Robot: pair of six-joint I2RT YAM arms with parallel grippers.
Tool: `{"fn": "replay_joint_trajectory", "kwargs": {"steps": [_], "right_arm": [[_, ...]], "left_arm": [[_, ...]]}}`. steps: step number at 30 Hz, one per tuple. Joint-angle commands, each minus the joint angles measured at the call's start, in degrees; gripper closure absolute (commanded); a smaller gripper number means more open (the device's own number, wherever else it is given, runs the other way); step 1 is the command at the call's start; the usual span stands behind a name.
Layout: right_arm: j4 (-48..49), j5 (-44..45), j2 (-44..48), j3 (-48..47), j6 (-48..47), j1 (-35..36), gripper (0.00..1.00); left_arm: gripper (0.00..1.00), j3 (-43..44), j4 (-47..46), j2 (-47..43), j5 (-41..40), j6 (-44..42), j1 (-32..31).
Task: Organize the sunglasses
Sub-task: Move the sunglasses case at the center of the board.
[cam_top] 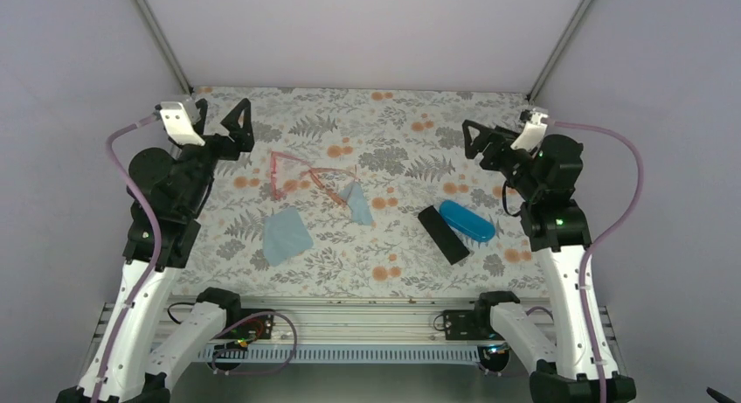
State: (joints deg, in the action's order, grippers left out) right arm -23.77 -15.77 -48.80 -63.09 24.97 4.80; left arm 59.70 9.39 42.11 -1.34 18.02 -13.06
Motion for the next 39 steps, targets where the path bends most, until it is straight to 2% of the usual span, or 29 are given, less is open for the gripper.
{"fn": "replay_joint_trajectory", "kwargs": {"steps": [1,9,13,18,22,28,33,39], "right_arm": [[2.31,-6.44,0.98,5.66,2.41,-2.41,0.02],[-4.05,-1.84,0.11,17.04,11.52,-4.14,0.00],[-9.02,4.12,1.14,21.52,17.98,-4.42,0.00],[-16.46,11.40,3.09,25.35,26.41,-4.59,0.00],[-18.05,11.06,3.61,29.10,32.53,-4.29,0.00],[-22.48,15.91,3.83,29.92,35.97,-3.38,0.00],[-22.79,14.17,3.68,32.89,39.08,-1.09,0.00],[-17.42,13.02,-0.42,35.84,42.37,3.35,0.00]], "left_arm": [[0.02,-2.32,-6.09,0.58,8.86,1.52,1.92],[0.00,-8.54,-12.95,-0.89,16.44,6.03,3.35],[0.00,-10.01,-12.91,-1.48,18.55,5.89,3.56],[0.00,-11.51,-14.12,-1.67,21.17,6.16,3.66],[0.00,-13.22,-16.98,-1.51,23.37,7.05,3.75],[0.00,-14.01,-19.42,-1.06,27.26,6.77,3.75],[0.00,-15.13,-21.42,-0.35,27.42,7.78,3.82],[0.00,-15.79,-22.04,1.19,27.11,8.76,3.81]]}}
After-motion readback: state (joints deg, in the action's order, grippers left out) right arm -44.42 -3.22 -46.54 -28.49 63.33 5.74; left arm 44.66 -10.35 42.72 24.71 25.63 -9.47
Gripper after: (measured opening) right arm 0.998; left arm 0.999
